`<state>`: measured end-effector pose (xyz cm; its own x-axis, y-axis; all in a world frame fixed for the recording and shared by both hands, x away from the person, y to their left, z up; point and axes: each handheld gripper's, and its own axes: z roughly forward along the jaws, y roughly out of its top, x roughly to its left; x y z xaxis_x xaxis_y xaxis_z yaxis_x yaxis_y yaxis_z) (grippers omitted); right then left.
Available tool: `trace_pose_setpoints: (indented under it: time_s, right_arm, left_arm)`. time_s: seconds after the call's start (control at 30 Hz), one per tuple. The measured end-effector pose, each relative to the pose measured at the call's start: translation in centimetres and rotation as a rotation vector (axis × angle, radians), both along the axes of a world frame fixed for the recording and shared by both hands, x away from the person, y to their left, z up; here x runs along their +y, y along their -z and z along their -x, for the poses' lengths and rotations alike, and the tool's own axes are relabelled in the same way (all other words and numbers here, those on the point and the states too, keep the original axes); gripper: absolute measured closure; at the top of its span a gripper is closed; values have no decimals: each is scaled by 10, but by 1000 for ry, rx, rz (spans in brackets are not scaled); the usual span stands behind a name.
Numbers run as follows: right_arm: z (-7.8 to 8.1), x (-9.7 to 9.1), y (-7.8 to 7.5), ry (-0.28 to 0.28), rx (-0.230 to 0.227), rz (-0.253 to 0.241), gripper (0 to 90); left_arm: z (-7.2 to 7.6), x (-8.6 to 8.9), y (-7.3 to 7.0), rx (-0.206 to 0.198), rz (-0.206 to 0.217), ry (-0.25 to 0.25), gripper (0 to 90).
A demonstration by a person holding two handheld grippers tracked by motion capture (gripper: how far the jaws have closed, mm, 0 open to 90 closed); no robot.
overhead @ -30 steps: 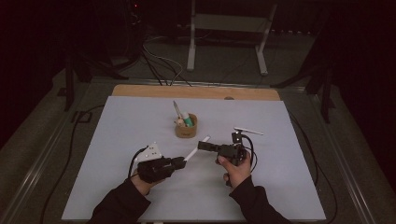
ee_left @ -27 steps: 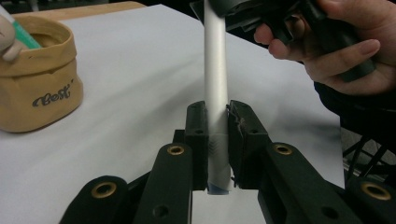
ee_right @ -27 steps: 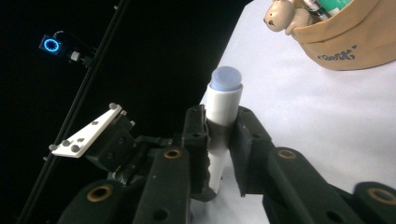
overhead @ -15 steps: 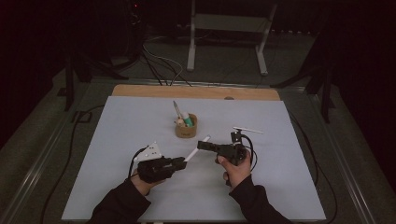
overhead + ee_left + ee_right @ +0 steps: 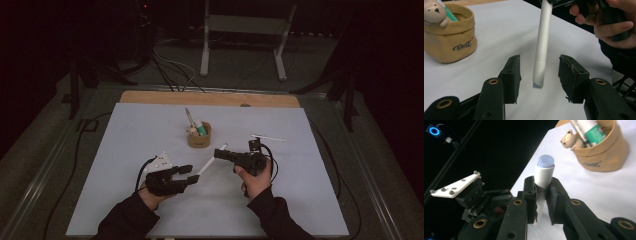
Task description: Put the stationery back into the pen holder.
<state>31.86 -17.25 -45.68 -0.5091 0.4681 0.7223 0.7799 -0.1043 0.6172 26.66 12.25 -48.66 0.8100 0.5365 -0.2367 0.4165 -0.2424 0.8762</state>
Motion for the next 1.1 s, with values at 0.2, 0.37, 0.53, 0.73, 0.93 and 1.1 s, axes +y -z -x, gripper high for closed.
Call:
trace_pose_setpoints:
  time_s: [0.2, 0.37, 0.53, 0.73, 0.93, 1.1]
  right_arm:
    - [0, -5, -8, 14, -62, 47, 779]
    - [2, -8, -16, 21, -141, 113, 779]
    - [3, -8, -22, 31, -186, 154, 779]
    - [3, -9, -28, 36, -228, 204, 779]
    - [3, -8, -37, 27, -301, 276, 779]
    - [2, -7, -44, 15, -359, 324, 779]
  left_arm:
    - [2, 2, -1, 7, -35, 12, 388]
    - [5, 6, 0, 27, -64, 8, 215]
    - [8, 12, 2, 37, -83, -5, 103]
    - [10, 19, 7, 64, -91, 36, 8]
    - [12, 22, 12, 69, -99, 42, 2]
    - [12, 26, 16, 23, -97, 30, 2]
